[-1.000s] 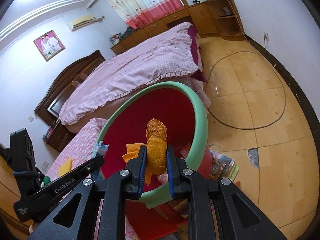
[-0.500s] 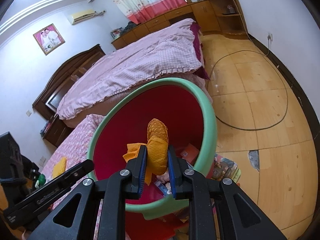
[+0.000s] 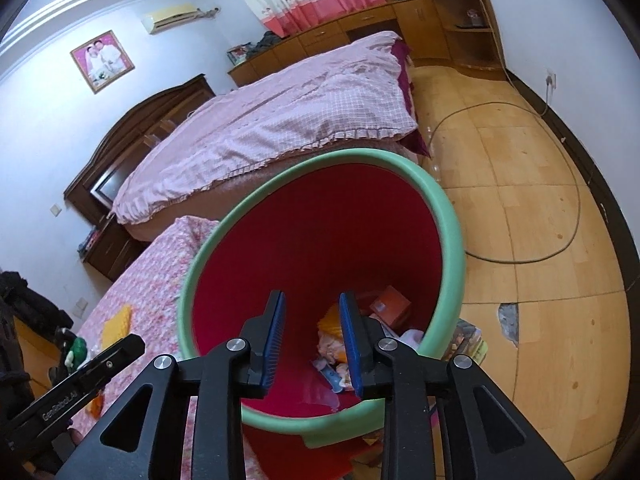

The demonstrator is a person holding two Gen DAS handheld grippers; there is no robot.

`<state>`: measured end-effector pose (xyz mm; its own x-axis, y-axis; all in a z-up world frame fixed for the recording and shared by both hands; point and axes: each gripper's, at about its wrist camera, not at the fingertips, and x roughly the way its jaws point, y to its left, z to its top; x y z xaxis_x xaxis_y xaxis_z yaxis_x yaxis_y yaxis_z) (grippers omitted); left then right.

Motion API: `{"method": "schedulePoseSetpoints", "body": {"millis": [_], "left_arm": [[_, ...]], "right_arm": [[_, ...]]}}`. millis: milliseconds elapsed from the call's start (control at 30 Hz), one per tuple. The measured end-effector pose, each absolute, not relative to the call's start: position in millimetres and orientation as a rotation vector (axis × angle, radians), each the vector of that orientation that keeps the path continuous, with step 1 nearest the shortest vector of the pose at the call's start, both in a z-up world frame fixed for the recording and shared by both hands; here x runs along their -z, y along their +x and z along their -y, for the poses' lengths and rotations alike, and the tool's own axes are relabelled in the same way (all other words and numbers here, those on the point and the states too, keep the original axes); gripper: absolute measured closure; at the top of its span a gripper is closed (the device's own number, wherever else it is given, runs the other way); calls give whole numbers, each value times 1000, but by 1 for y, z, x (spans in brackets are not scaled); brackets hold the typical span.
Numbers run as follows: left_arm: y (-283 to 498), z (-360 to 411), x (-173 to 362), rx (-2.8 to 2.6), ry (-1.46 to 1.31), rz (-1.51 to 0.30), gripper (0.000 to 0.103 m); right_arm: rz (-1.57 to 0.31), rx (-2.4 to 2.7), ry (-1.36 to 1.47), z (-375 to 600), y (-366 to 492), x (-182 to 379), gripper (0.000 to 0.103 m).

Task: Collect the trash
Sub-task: 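Move both open tools back over the remaining trash on the bed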

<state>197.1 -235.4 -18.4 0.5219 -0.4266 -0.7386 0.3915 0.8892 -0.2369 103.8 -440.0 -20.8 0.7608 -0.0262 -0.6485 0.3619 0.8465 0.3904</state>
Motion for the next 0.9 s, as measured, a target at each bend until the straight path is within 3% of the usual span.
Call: {"method": "schedulePoseSetpoints", "body": {"millis": [133,267,900], "left_arm": [[195,219,20,454,-50,-903,66],[193,201,21,419,-60,-901,66],[203,99,46,220,-158,-969,66]], "right_arm": [[-671,205,516,433,101,14,74],[-660,186,523,425,96,7,62],[-693,97,519,374,94,5,61]]}}
